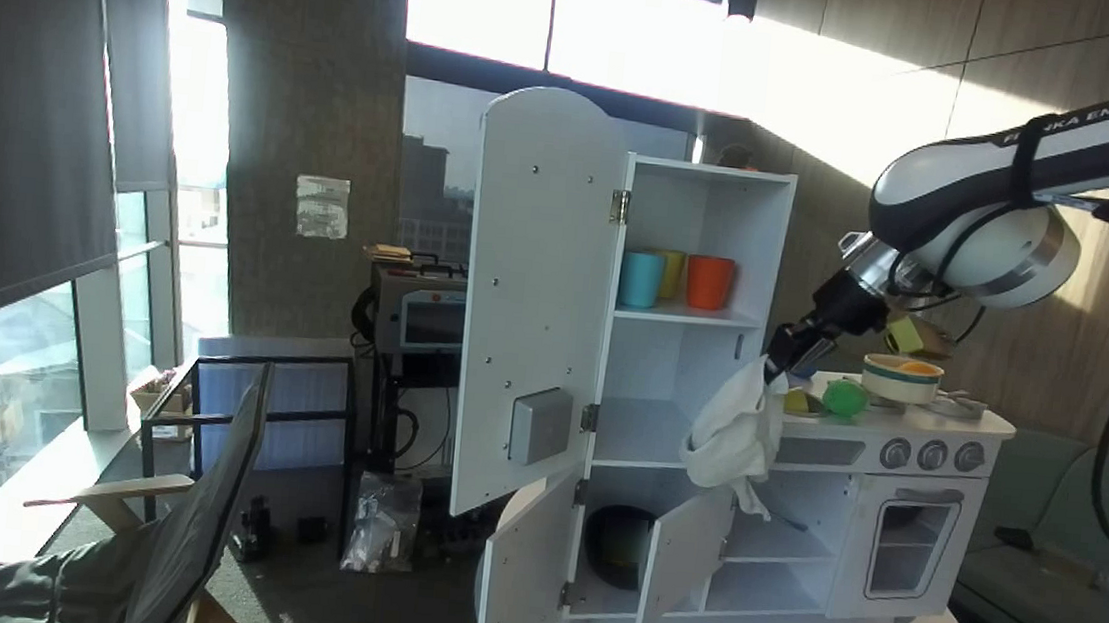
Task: Pick up the white towel in the compartment and wipe the inside of the sink
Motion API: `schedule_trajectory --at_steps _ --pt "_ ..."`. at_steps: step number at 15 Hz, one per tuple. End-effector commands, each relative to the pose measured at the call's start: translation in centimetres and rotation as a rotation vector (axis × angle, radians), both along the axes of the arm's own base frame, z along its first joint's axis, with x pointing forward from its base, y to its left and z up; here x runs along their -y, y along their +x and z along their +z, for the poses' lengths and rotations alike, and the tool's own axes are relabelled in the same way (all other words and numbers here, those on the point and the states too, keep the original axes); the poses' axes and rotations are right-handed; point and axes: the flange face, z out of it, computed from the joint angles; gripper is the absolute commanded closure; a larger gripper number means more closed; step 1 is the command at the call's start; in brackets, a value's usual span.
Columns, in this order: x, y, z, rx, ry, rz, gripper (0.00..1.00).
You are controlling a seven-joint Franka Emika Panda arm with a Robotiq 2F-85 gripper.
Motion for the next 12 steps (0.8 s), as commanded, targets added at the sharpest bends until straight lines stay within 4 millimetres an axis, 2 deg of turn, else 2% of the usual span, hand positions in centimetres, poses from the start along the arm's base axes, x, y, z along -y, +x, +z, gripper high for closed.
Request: schedule_trajectory --at_steps 1,9,12 --pt "2.4 -2.9 3.3 0.004 0.051 -0.097 0.99" --pt "10.7 -6.0 9.3 0.209 0.151 -0.4 0.99" --pt "12.7 -6.1 12.1 0.337 0.138 -0.461 0.99"
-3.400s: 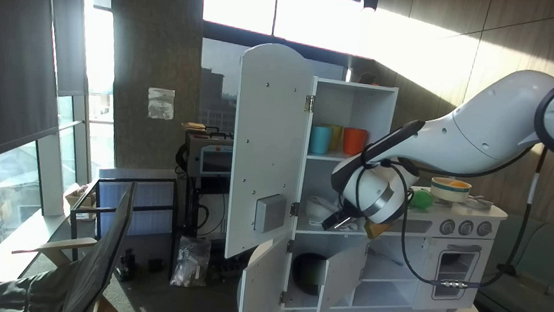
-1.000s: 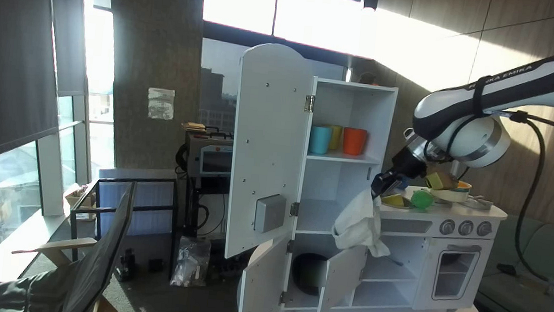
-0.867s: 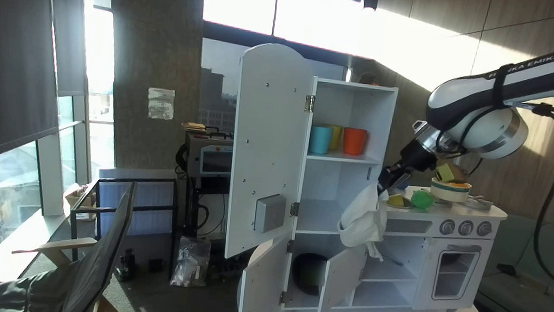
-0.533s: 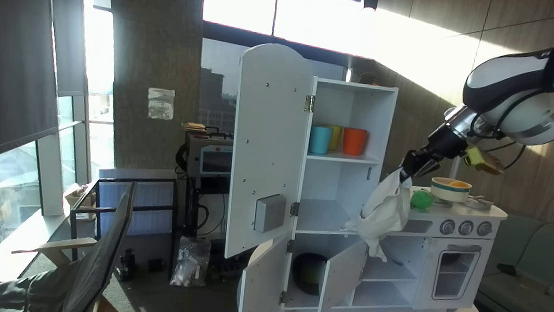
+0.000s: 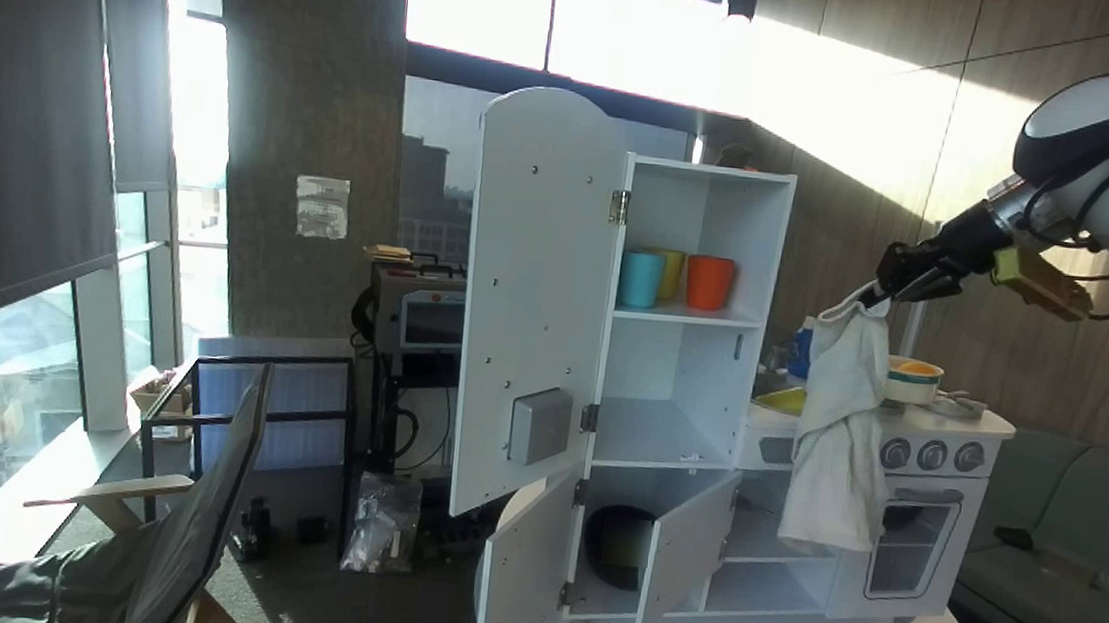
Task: Pick up the white towel in the compartment and wipe the inside of the sink
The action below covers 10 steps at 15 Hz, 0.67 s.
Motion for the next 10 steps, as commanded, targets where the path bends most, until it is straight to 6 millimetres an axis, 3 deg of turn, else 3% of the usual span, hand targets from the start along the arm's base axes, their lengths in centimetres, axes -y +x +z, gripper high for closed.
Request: schedule_trajectory --at_steps 1,4,10 --pt "1.5 0.2 4.0 0.14 -0.047 -0.082 0.99" --pt "1.8 1.6 6.3 0.217 -0.112 -0.102 0.98" --pt "2.2 6.4 9.4 0.392 -0.25 -0.194 0.99"
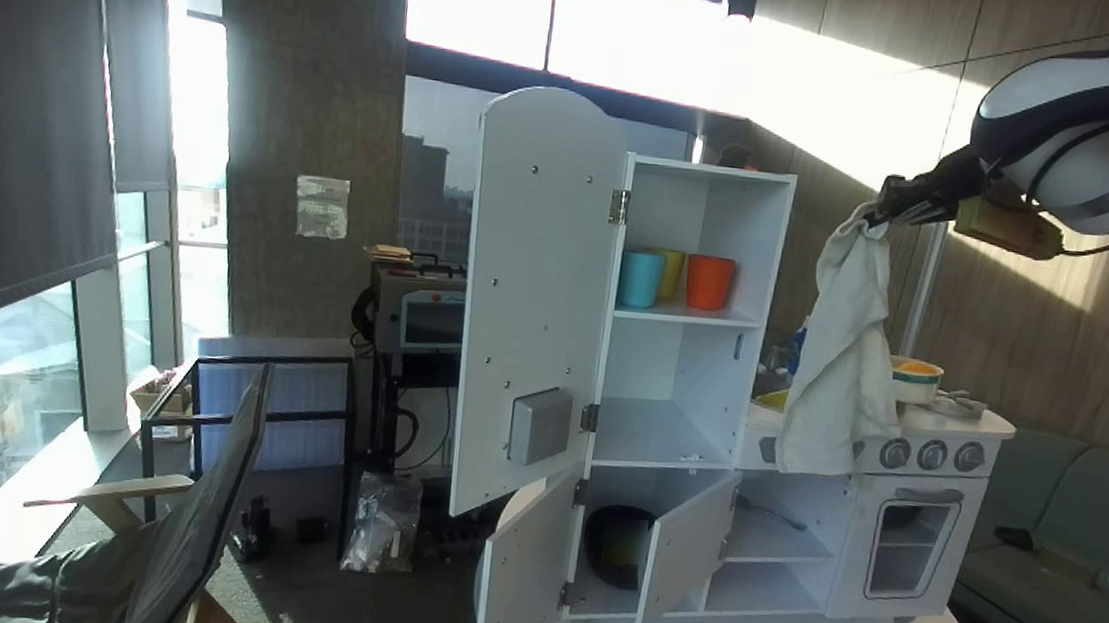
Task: Pick up the white towel in the compartment and wipe the inside of the sink
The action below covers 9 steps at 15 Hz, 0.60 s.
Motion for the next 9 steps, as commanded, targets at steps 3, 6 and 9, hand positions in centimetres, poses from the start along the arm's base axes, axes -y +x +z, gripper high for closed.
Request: schedule_trajectory --at_steps 3,6,9 --pt "0.9 4.9 3.3 0.144 -0.152 -0.091 0.99" --pt "0.8 8.0 1.6 0.124 -0.164 -0.076 0.99" --pt "0.5 11.1 -2.1 0.069 -0.129 -0.045 0.99"
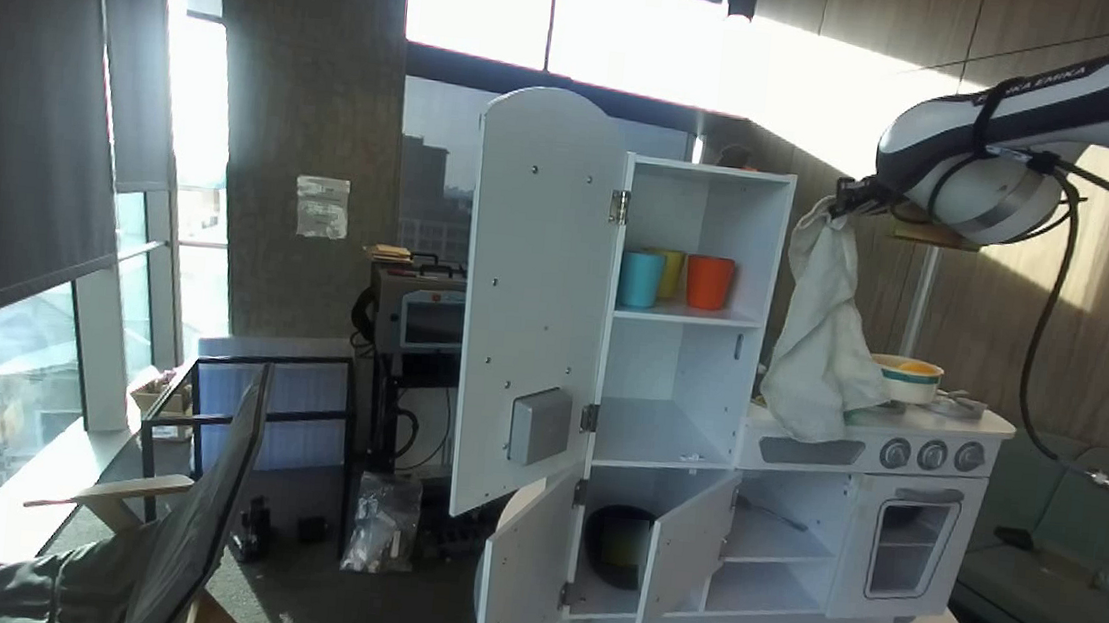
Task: Pick up the white towel in the compartment and wipe the inside of the sink
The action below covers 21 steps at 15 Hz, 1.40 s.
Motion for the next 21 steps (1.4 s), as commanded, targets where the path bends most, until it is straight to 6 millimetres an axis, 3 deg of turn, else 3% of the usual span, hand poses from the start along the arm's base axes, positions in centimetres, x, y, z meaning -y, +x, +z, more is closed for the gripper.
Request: schedule_trajectory --at_steps 1,3,9,14,21 --pt "-0.1 3.8 -2.7 -0.013 0.008 0.018 0.99" --pt "-0.4 4.5 -4.6 -0.036 0.043 0.041 0.99" --pt "-0.2 2.6 -8.6 -0.185 0.075 0.08 0.99" --pt "-1.0 1.8 -15.0 -0.427 0.17 0.187 0.99" --pt "3.3 1.8 -19.6 -0.568 0.193 0.069 0.99"
